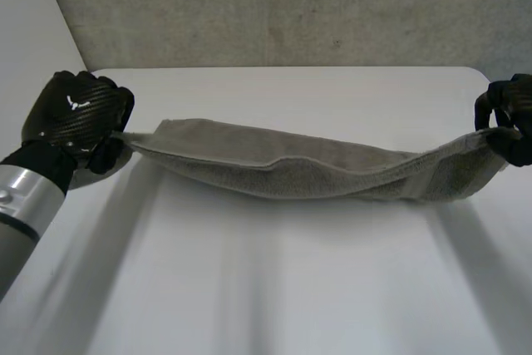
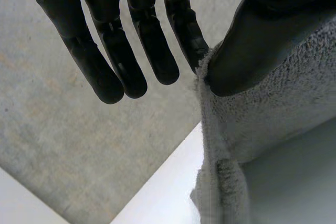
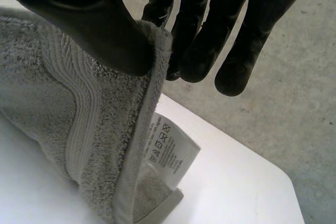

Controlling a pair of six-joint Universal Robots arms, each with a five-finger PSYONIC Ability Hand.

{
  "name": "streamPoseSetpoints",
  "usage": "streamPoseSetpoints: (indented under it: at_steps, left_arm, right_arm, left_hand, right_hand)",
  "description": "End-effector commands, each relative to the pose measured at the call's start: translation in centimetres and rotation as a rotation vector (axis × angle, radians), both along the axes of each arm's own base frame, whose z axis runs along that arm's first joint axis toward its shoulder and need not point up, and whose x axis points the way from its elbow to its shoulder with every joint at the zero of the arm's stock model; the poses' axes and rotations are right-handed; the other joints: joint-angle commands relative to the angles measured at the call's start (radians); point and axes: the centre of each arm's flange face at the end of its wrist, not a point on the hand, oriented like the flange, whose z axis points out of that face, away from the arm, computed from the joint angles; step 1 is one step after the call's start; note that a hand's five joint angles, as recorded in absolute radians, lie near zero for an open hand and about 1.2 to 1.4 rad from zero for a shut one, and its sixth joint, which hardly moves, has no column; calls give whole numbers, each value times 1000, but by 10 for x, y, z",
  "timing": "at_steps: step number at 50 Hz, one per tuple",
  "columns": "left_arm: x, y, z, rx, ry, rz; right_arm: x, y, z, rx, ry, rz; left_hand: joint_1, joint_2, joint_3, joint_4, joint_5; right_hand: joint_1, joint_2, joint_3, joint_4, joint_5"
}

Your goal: Fold the towel.

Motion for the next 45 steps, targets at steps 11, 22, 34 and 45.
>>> streamPoseSetpoints:
  at_steps: [11,22,34,45]
  left_arm:
    - [26,15,-27,91,-175,-99]
    - [13,-38,-68,172,-181,-168]
    - [-22,-93,-94,160,-188,-253]
    - [-47,-155,-111,80,-190,-242]
  right_arm:
    - [-15,8,-2,78,224,12]
    - [-24,-32,-26,182,204,47]
    - [-8,-83,-63,288,144,97]
    - [9,-128,-85,253,176,41]
  left_hand:
    - [44,41,21,40,30]
    - [44,41,21,40,30]
    - [44,41,21,40,30]
    - [44,41,21,40,30]
  right_hand:
    - [60,55,62,56,49]
    - [60,55,62,56,49]
    - [60,55,62,56,49]
    - [60,55,62,56,49]
